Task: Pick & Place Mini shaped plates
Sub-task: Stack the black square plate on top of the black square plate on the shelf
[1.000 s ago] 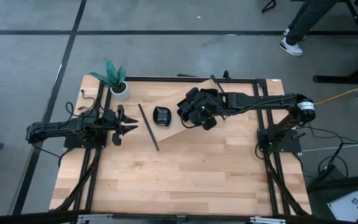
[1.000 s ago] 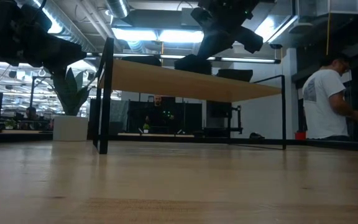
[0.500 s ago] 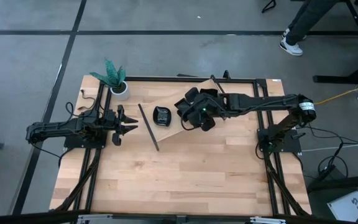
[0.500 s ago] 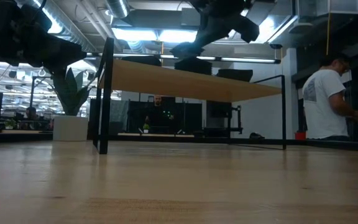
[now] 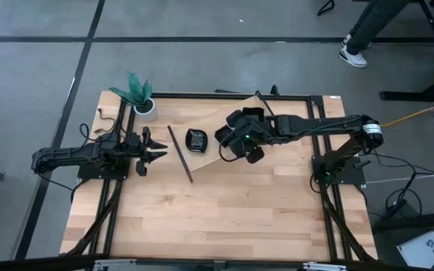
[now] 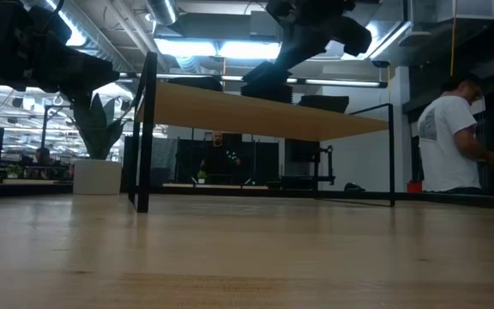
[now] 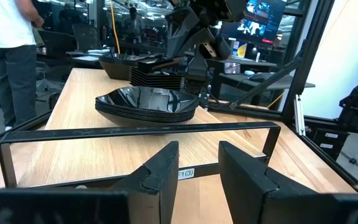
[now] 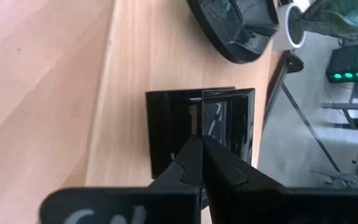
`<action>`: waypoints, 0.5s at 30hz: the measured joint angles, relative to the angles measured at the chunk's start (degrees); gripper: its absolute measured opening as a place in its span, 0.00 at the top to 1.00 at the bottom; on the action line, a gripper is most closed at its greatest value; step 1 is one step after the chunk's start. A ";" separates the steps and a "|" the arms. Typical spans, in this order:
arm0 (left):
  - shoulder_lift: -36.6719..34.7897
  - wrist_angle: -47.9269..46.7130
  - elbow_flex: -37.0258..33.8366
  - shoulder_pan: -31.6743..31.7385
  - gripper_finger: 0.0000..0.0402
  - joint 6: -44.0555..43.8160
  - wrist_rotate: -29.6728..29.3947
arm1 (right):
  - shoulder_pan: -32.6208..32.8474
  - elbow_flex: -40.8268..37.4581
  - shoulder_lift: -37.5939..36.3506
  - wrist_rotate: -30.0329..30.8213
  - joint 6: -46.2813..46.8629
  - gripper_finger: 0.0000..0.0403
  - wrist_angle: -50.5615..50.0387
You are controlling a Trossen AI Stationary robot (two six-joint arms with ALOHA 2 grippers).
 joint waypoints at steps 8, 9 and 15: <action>0.00 -0.01 0.00 -0.01 0.73 0.00 0.00 | -0.07 0.00 0.00 -1.70 0.07 0.96 -1.21; 0.01 0.01 0.00 -0.01 0.72 0.00 0.00 | -0.07 0.00 0.00 -2.19 0.07 0.95 -1.29; 0.01 -0.01 -0.01 0.00 0.73 0.00 -0.02 | -0.09 -0.01 0.00 -3.31 0.15 0.92 -1.00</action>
